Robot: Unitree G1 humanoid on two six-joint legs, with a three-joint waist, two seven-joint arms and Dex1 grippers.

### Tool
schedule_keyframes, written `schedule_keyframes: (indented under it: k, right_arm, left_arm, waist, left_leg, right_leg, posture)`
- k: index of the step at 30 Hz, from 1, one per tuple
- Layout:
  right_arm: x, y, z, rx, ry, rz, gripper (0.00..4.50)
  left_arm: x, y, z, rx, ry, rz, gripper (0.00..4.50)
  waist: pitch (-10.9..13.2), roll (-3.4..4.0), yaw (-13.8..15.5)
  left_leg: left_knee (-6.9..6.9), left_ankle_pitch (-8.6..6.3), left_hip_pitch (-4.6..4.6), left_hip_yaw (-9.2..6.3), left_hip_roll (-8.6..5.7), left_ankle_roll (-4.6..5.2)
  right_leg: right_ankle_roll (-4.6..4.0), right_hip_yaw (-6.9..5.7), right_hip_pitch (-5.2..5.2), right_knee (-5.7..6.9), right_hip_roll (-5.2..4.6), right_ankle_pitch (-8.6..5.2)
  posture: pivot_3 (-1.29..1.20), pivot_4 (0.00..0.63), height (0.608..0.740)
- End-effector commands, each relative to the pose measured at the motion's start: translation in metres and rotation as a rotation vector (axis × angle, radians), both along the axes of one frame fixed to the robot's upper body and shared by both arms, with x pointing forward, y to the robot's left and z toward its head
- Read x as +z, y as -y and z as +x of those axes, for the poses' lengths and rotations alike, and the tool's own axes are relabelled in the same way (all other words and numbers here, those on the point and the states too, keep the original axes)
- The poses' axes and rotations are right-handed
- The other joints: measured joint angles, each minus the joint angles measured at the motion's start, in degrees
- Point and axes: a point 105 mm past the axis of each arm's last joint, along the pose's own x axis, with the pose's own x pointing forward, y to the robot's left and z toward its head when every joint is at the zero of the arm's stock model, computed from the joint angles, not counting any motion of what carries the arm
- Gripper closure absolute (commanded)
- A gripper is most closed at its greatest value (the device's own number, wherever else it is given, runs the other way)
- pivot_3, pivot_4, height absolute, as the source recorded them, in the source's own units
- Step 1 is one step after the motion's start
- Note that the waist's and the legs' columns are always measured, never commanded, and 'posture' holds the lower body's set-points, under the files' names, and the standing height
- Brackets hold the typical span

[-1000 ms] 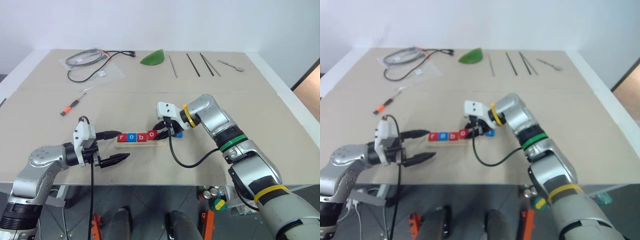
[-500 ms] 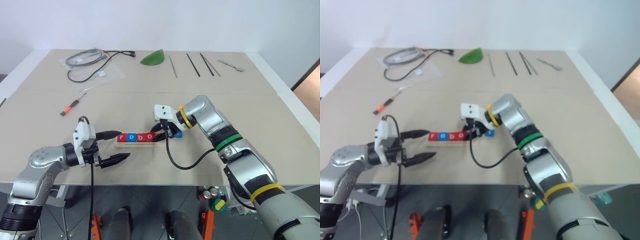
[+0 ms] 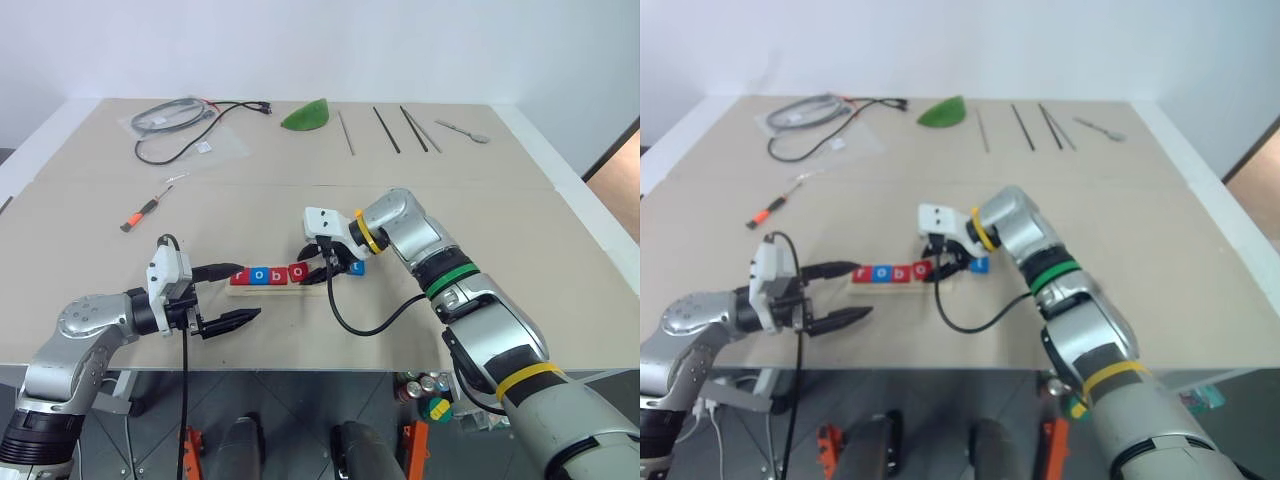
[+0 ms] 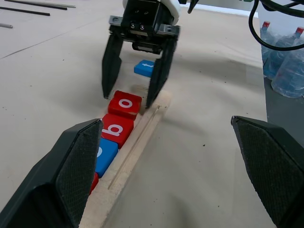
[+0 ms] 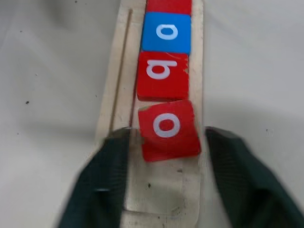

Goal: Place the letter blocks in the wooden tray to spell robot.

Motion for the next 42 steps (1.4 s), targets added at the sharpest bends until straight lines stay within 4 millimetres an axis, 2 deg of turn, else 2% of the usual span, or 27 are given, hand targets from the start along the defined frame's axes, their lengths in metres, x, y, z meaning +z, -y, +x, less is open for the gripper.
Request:
schedule_keyframes:
  k: [1, 2, 8, 13, 16, 19, 22, 25, 27, 30, 42]
  right_arm:
    - [0.021, -0.005, 0.004, 0.007, 0.046, 0.040, 0.28]
    - [0.021, -0.004, 0.004, 0.006, 0.046, 0.039, 0.04]
    - [0.023, -0.001, 0.008, -0.014, 0.055, 0.043, 0.04]
    - [0.052, 0.012, 0.013, -0.040, 0.059, 0.109, 0.04]
    - [0.057, 0.021, 0.013, -0.032, 0.063, 0.105, 0.04]
    - [0.058, 0.024, 0.018, -0.069, 0.077, 0.127, 0.83]
    - [0.058, 0.020, 0.024, -0.119, 0.088, 0.159, 1.98]
    - [0.057, 0.015, 0.025, -0.123, 0.086, 0.185, 2.76]
    - [0.055, 0.011, 0.027, -0.140, 0.091, 0.197, 3.60]
    - [0.051, 0.009, 0.030, -0.167, 0.103, 0.197, 4.45]
    - [0.022, 0.001, 0.028, -0.159, 0.097, 0.136, 4.45]
  left_arm:
    - [0.008, 0.002, 0.000, -0.010, 0.034, -0.004, 0.00]
    - [0.009, 0.002, 0.001, -0.010, 0.035, -0.005, 0.00]
    - [0.010, 0.002, 0.002, -0.013, 0.036, -0.013, 0.00]
    - [0.009, 0.002, 0.002, -0.017, 0.033, -0.010, 0.00]
    - [0.009, 0.002, 0.002, -0.015, 0.031, -0.008, 0.00]
    - [0.008, 0.001, 0.002, -0.015, 0.028, -0.005, 0.00]
    - [0.007, 0.002, 0.003, -0.016, 0.026, -0.005, 0.00]
    - [0.007, 0.002, 0.003, -0.017, 0.026, -0.004, 0.00]
    - [0.007, 0.002, 0.002, -0.016, 0.026, -0.005, 0.00]
    - [0.007, 0.003, 0.002, -0.015, 0.025, -0.004, 0.00]
    - [0.008, 0.002, 0.003, -0.007, 0.030, -0.003, 0.00]
  waist:
    - [0.0, 0.00, 0.0]
    - [0.0, 0.00, 0.0]
    - [0.0, 0.00, 0.0]
    - [0.0, 0.01, 0.0]
    - [0.0, 0.00, 0.0]
    - [0.0, 0.00, 0.0]
    - [0.0, 0.01, -0.2]
    - [0.0, 0.01, -0.2]
    - [0.0, 0.00, -0.2]
    - [0.0, 0.01, -0.3]
    - [0.0, 0.00, -0.4]
  left_leg:
    - [0.00, 0.00, 0.00, 0.00, 0.00, 0.00]
    - [-0.01, 0.00, 0.00, 0.00, 0.00, 0.00]
    - [-0.02, 0.00, 0.00, 0.00, 0.00, 0.00]
    - [-0.02, 0.00, 0.00, 0.00, 0.00, 0.00]
    - [-0.02, 0.00, 0.00, 0.00, 0.00, 0.00]
    - [-0.05, 0.00, 0.01, 0.00, 0.00, 0.00]
    - [-0.10, 0.00, 0.01, 0.00, 0.00, 0.00]
    - [-0.12, 0.00, 0.01, 0.00, 0.00, 0.00]
    - [-0.14, 0.00, 0.00, 0.00, 0.00, 0.00]
    - [-0.14, 0.00, 0.01, 0.00, 0.00, 0.00]
    - [-0.14, 0.01, 0.00, 0.00, 0.00, 0.01]
  right_leg:
    - [0.00, 0.00, 0.00, 0.00, 0.00, 0.00]
    - [0.00, 0.00, 0.00, 0.00, 0.00, 0.00]
    - [0.00, 0.00, 0.00, 0.00, 0.00, 0.00]
    - [0.00, 0.00, 0.00, 0.00, 0.00, 0.00]
    - [-0.01, 0.00, 0.01, 0.00, 0.00, -0.01]
    - [-0.02, 0.00, -0.01, 0.00, 0.00, -0.02]
    - [-0.04, 0.00, -0.05, 0.00, 0.00, -0.02]
    - [-0.04, 0.00, -0.06, 0.00, 0.00, -0.02]
    - [-0.05, 0.00, -0.05, 0.00, 0.01, -0.03]
    - [-0.06, 0.00, -0.04, 0.00, 0.01, -0.03]
    - [-0.05, 0.00, -0.03, 0.00, 0.01, -0.04]
  posture:
    - [0.00, 0.150, 0.740]
    - [0.00, 0.150, 0.740]
    - [0.00, 0.150, 0.740]
    - [0.00, 0.150, 0.740]
    - [0.00, 0.150, 0.740]
    - [0.00, 0.150, 0.740]
    - [0.00, 0.150, 0.740]
    - [0.00, 0.150, 0.740]
    - [0.00, 0.150, 0.740]
    - [0.00, 0.150, 0.740]
    - [0.00, 0.150, 0.740]
